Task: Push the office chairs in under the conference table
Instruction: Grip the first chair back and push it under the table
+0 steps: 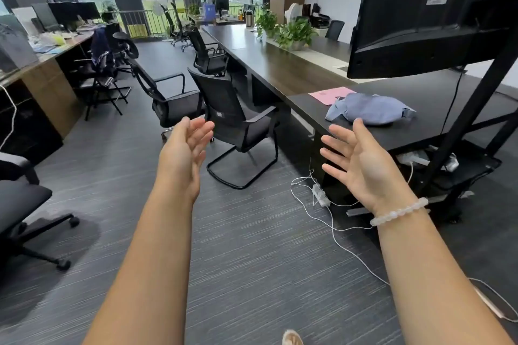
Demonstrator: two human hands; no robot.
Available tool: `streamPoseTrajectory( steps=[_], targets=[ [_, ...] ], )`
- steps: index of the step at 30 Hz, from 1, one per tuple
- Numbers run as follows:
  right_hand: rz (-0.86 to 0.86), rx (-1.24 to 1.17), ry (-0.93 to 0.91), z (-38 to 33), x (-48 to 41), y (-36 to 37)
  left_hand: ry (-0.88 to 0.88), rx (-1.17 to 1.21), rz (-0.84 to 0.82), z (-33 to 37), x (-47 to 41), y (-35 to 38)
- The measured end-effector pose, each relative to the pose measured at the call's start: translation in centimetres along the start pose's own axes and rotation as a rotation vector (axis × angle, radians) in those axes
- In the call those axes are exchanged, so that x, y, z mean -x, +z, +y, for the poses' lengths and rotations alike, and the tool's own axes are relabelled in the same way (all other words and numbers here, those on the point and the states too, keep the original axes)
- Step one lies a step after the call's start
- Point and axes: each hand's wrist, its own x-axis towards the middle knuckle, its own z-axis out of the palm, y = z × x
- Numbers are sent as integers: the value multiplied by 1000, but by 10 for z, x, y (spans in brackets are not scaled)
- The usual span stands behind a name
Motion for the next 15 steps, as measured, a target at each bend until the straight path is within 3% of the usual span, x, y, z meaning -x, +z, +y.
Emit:
streamPoseTrajectory(
  steps=[3, 8, 15],
  targets=[
    [8, 10, -6, 3, -44, -1, 27, 38, 34, -13, -40, 17],
    [60, 133, 12, 4, -150, 3, -79, 40, 63, -28, -135, 47],
    [-14, 259, -32, -24, -315, 36, -112, 131, 52, -27, -281, 78]
  ],
)
